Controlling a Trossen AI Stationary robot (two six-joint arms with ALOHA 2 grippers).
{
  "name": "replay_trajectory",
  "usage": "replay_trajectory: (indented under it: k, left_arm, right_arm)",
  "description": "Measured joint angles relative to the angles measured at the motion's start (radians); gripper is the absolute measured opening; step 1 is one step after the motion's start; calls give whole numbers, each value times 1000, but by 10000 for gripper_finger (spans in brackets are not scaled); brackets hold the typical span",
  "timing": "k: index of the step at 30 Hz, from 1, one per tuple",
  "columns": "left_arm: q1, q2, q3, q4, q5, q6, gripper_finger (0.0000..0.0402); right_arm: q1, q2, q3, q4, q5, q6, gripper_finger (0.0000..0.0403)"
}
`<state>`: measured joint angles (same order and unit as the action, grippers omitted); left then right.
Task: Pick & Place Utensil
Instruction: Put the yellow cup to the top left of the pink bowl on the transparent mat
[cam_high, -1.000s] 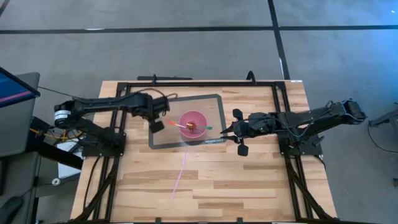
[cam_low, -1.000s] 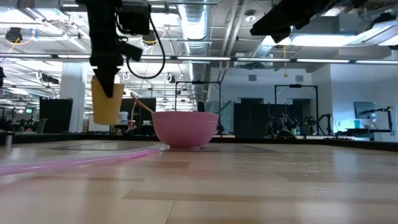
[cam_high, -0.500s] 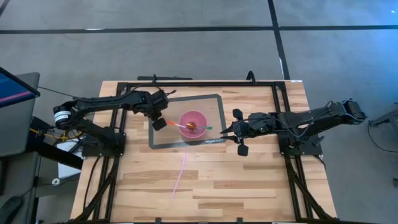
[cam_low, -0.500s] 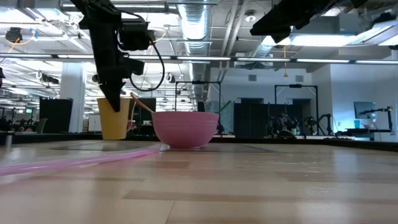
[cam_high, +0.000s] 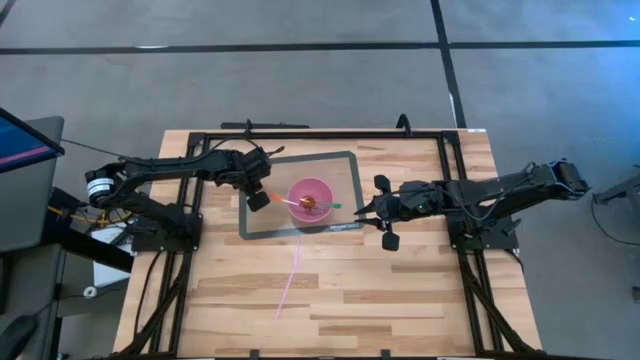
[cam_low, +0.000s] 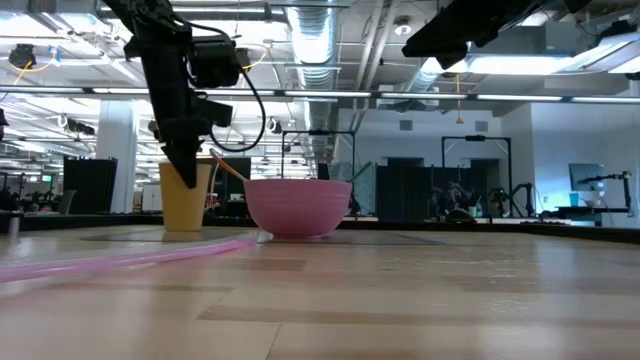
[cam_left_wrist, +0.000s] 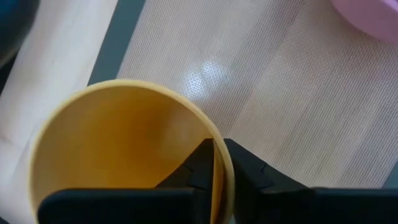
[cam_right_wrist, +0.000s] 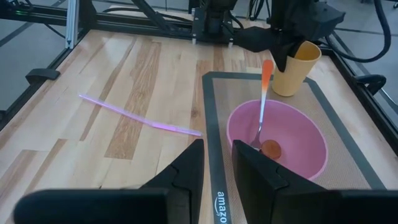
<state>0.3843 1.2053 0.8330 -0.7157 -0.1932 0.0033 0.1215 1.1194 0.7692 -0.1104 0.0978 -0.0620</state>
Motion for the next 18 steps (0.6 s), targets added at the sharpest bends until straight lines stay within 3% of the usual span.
replay_trajectory:
  k: [18]
  left_arm:
    - [-11,-5,0,26,-23,0,110]
  right_arm:
    - [0,0,0,0,0,0,77]
